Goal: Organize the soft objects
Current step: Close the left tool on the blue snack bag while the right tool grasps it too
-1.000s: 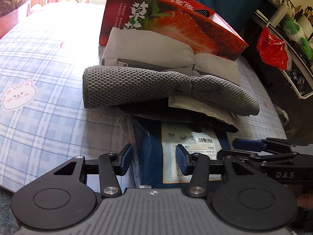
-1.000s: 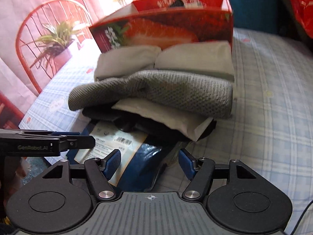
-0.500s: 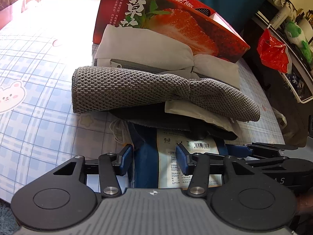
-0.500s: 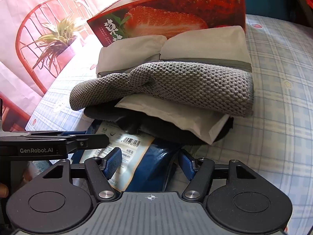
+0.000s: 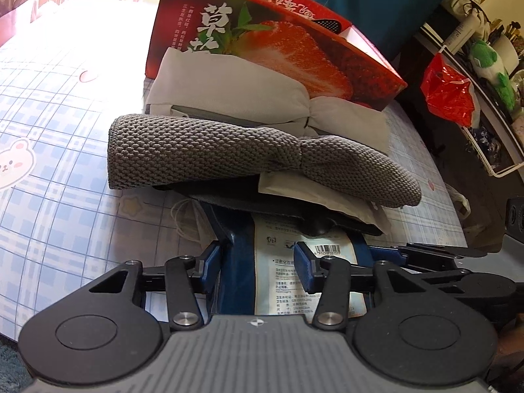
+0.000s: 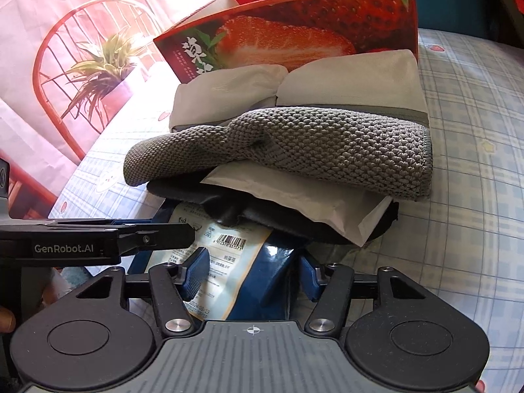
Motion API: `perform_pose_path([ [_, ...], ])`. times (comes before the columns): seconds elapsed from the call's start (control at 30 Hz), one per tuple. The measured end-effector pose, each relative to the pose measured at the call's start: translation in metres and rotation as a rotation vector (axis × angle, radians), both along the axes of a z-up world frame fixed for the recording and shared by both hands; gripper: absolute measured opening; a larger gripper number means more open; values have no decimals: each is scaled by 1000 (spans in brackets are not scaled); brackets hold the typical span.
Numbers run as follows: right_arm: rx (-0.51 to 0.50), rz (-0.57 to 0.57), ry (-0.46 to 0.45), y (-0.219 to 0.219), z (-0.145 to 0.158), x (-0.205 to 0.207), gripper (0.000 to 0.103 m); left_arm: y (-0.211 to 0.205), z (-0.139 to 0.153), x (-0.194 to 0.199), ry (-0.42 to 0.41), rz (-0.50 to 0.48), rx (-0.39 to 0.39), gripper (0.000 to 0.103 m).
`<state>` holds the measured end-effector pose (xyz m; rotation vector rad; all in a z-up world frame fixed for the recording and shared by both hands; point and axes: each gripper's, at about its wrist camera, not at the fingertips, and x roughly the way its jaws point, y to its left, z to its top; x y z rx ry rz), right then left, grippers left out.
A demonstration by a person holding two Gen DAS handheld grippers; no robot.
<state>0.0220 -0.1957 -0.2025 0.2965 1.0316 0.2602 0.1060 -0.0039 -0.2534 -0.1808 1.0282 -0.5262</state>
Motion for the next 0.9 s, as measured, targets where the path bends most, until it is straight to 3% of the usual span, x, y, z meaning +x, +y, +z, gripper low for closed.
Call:
perform_pose_path([
  [0.47,-34,13,-72,7,27,-17,52,5,16,-18,-53,3,-43,46],
  [0.9,-75,43,-192,16,61,-17,53,14,49,-23,-147,25,-93,46],
])
